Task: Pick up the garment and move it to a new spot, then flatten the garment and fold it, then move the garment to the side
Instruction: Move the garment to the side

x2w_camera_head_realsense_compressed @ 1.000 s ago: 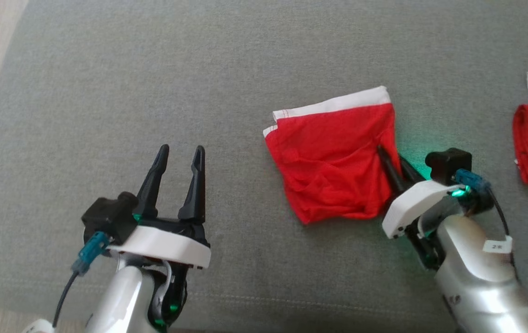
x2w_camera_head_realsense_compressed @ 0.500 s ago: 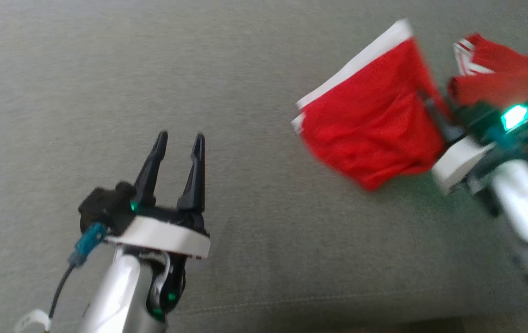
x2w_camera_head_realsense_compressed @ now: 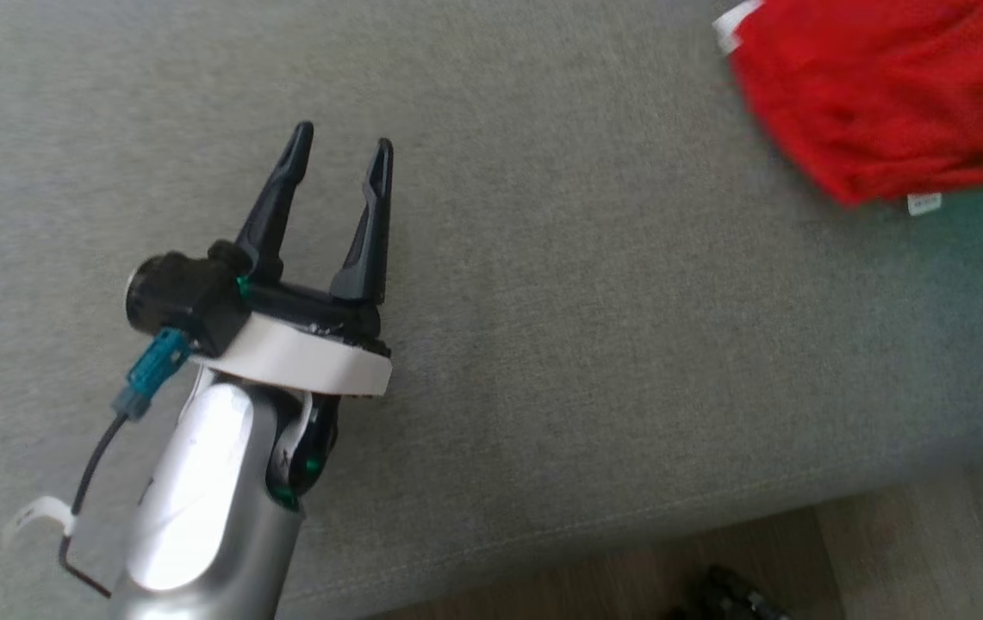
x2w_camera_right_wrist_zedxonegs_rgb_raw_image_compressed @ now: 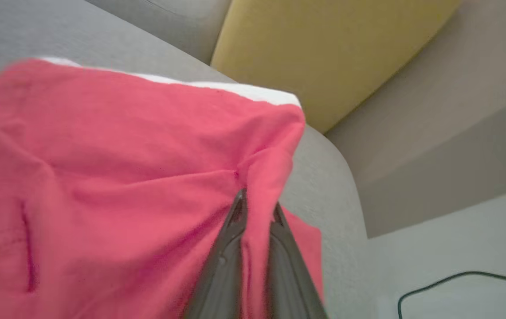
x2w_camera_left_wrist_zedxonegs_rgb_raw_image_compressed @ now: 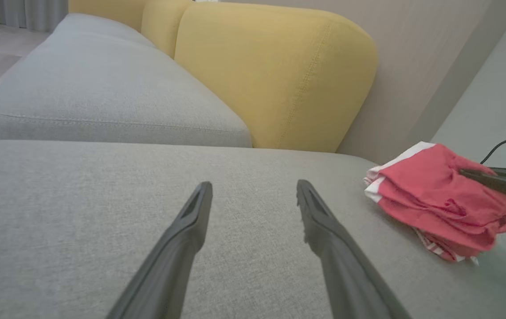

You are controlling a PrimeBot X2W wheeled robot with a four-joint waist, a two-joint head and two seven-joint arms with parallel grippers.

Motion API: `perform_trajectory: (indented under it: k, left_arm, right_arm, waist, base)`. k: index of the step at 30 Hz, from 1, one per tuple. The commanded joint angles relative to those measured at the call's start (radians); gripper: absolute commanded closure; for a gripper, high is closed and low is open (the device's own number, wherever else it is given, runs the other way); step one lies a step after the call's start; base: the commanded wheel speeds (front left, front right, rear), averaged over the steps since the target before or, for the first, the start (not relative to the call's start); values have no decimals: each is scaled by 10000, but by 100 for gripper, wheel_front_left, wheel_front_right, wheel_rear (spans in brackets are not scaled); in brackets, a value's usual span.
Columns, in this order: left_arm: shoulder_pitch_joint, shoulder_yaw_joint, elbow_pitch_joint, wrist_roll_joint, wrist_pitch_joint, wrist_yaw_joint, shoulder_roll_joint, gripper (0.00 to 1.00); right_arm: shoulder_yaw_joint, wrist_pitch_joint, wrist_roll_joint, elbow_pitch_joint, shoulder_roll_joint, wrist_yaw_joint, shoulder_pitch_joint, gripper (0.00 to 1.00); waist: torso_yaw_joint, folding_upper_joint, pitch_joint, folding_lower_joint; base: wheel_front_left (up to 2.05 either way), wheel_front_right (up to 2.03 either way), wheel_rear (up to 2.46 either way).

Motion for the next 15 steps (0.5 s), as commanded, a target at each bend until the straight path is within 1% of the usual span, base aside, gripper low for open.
perform_trajectory:
  k: [1,2,4,7,10,11,12,13,15]
  left_arm:
    - [-336,382,-273,172,-51,-105,79,0]
    - [-336,382,-273,172,-51,-105,79,0]
    - [-420,449,-249,242,-51,-162,79,0]
    - [-493,498,-199,303,-51,-236,79,0]
    - [-527,511,-160,307,-51,-284,79,0]
    - [-527,511,-148,298,-51,-290,79,0]
    - [-525,509,-130,285,-51,-295,79,0]
    - [-517,505,-106,265,-51,-300,79,0]
    - [-491,492,-58,201,-51,-301,79,0]
  right_arm:
    - [-517,194,-18,48,-360,-9,-125,100]
    - [-517,194,-18,48,-360,-9,-125,100]
    - [-987,303,297,166,-88,-9,-128,100]
    - [-1180,411,52,106,6,-9,-148,100]
    - [-1631,402,-39,27,219,-9,-50,100]
    - [-1748,384,-31,-10,292,-9,-14,80]
    - [-1874,378,-30,-46,364,-9,23,27]
    - [-1977,408,-64,-68,413,-9,67,0]
    - [-2143,479,-38,-141,524,-9,175,0]
  waist:
    - [-375,0,558,-2]
    - [-375,0,558,-2]
    - [-433,0,690,-2]
    - [-470,0,800,-2]
    - [-467,0,828,-2]
    - [-462,0,816,-2]
    - [-453,0,790,-2]
    - [-437,0,749,-2]
    - [-387,0,630,-2]
  base:
    - [0,0,0]
    - [0,0,0]
    - [0,0,0]
    - [0,0,0]
    - [0,0,0]
    - [0,0,0]
    - [0,0,0]
    - [0,0,0]
    - [0,0,0]
